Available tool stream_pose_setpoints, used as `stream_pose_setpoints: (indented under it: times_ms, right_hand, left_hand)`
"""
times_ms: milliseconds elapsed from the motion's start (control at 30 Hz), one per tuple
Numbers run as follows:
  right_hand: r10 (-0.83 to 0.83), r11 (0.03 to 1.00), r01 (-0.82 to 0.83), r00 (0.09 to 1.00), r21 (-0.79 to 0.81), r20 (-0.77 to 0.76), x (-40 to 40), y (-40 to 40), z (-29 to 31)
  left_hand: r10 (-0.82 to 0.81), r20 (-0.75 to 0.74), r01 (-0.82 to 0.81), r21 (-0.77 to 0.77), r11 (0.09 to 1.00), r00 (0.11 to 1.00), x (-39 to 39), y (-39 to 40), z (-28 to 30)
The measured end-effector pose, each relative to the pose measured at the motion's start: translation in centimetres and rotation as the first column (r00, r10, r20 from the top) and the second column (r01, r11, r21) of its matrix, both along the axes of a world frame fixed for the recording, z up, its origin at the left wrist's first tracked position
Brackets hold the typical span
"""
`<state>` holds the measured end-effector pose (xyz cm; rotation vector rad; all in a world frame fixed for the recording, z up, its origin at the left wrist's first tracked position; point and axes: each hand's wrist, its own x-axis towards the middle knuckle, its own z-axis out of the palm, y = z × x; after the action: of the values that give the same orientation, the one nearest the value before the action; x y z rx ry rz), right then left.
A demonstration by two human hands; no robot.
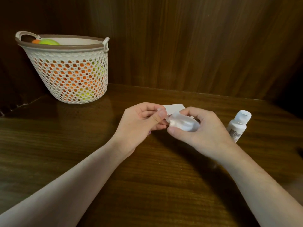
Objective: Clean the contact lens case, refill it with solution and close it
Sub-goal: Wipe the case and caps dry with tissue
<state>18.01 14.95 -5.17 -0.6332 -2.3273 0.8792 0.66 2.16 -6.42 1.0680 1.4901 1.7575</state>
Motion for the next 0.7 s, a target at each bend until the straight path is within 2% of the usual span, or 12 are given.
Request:
stream_pose_setpoints:
  times_ms: [100,267,400,567,700]
  right_hand:
    - [-0.069,0.996,0.067,0.997,0.059,0.034,-0.21,0.22,0.01]
    - [-0.098,0.995,0.098,0.995,0.002,-0.017,-0.17,0.51,-0.18]
    - [-0.114,0.993,0.113,0.991,-0.02,-0.072,-0.25,0.24,-0.15]
    - [-0.132,0.99,0.134,0.991,0.047,-0.033,-0.22,0.08,0.02]
    - [-0.097,0.995,0.096,0.993,-0.016,-0.06,-0.13,-0.3,0.21]
  left_hand:
    - [0.002,-0.03,-0.002,-0.004,1.0,1.0,0.06,0.02,-0.04]
    - [-0.017,-0.134,0.015,-0.011,1.0,0.991,0.08,0.07,0.01]
    - [-0.082,-0.105,0.083,0.012,0.996,0.991,0.17,-0.08,-0.08]
    - [-0.035,-0.085,0.037,0.025,0.999,0.996,0.14,-0.02,-0.14]
    - [-0.031,-0.082,0.033,0.021,0.999,0.996,0.35,0.07,-0.21]
